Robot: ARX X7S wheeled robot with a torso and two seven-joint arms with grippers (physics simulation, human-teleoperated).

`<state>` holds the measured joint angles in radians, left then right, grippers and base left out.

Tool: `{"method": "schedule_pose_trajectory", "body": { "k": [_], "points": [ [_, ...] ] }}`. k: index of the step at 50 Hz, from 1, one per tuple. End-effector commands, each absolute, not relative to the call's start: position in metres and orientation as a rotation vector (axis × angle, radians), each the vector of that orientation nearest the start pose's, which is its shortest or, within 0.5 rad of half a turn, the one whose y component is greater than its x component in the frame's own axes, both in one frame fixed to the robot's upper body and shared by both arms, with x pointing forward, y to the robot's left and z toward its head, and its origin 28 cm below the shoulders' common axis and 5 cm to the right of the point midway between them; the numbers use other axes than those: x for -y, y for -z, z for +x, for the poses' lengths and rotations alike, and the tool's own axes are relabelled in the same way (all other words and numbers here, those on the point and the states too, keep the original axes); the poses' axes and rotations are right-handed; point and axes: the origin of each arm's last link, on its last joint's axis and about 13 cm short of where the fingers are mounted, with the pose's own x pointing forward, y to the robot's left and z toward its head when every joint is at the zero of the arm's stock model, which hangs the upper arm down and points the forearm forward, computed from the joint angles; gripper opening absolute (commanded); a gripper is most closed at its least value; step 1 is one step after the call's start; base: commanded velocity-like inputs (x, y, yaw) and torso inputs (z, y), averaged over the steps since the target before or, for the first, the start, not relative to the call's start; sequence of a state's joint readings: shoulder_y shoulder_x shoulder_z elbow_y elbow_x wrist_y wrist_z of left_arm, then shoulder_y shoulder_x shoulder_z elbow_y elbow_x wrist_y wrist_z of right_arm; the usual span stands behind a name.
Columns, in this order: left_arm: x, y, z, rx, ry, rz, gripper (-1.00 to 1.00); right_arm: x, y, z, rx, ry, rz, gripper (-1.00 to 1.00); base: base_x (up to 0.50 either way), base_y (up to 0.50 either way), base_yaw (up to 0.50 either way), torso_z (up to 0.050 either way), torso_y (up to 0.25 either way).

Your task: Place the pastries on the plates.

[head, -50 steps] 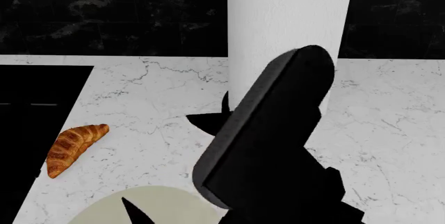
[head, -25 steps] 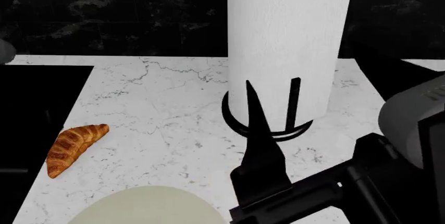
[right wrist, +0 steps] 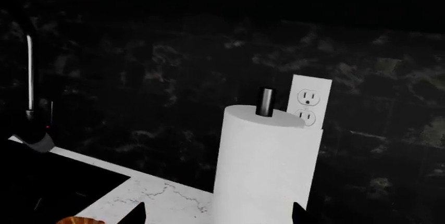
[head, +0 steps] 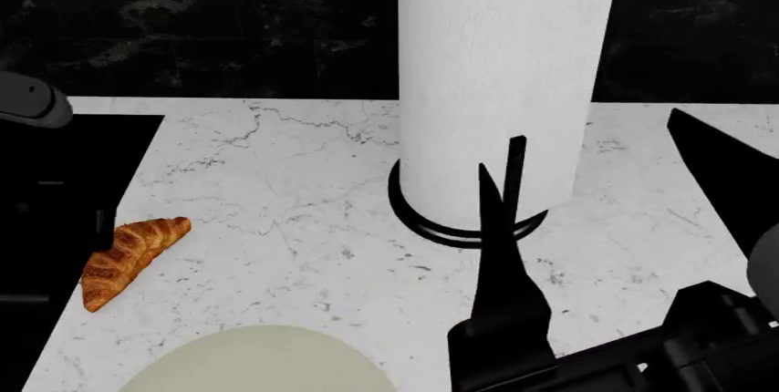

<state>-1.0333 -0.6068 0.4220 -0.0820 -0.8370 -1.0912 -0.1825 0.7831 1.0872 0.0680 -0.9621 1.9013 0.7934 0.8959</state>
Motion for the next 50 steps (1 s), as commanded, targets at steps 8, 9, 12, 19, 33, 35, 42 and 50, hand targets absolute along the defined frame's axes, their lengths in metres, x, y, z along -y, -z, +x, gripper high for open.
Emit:
{"method": "schedule_pose_trajectory", "body": {
  "k": [8, 9, 12, 19, 33, 35, 42, 50],
  "points": [
    [-0.281, -0.199, 0.34, -0.455, 0.163, 0.212, 1.0, 0.146, -0.29, 0.129, 0.177, -0.316, -0.101, 1.0, 0.0, 0.0, 0.0, 0.0, 0.0],
    [-0.28, -0.196, 0.341, -0.461, 0.164, 0.214, 1.0, 0.145, -0.291, 0.129, 0.178, -0.318, -0.103, 1.0, 0.0, 0.0, 0.0, 0.0, 0.0],
    [-0.279, -0.192, 0.341, -0.472, 0.17, 0.216, 1.0, 0.145, -0.291, 0.129, 0.179, -0.32, -0.101, 1.0, 0.0, 0.0, 0.0, 0.0, 0.0],
    [-0.273, -0.181, 0.336, -0.502, 0.197, 0.228, 1.0, 0.145, -0.292, 0.127, 0.178, -0.318, -0.101, 1.0, 0.0, 0.0, 0.0, 0.0, 0.0],
    [-0.274, -0.171, 0.332, -0.537, 0.196, 0.234, 1.0, 0.143, -0.295, 0.122, 0.18, -0.329, -0.095, 1.0, 0.0, 0.0, 0.0, 0.0, 0.0],
    [-0.274, -0.172, 0.333, -0.538, 0.189, 0.231, 1.0, 0.143, -0.295, 0.122, 0.178, -0.329, -0.093, 1.0, 0.0, 0.0, 0.0, 0.0, 0.0],
    [-0.276, -0.171, 0.338, -0.532, 0.171, 0.239, 1.0, 0.143, -0.295, 0.119, 0.178, -0.327, -0.087, 1.0, 0.0, 0.0, 0.0, 0.0, 0.0],
    [-0.271, -0.163, 0.338, -0.55, 0.189, 0.256, 1.0, 0.143, -0.294, 0.116, 0.177, -0.326, -0.078, 1.0, 0.0, 0.0, 0.0, 0.0, 0.0]
  ]
}}
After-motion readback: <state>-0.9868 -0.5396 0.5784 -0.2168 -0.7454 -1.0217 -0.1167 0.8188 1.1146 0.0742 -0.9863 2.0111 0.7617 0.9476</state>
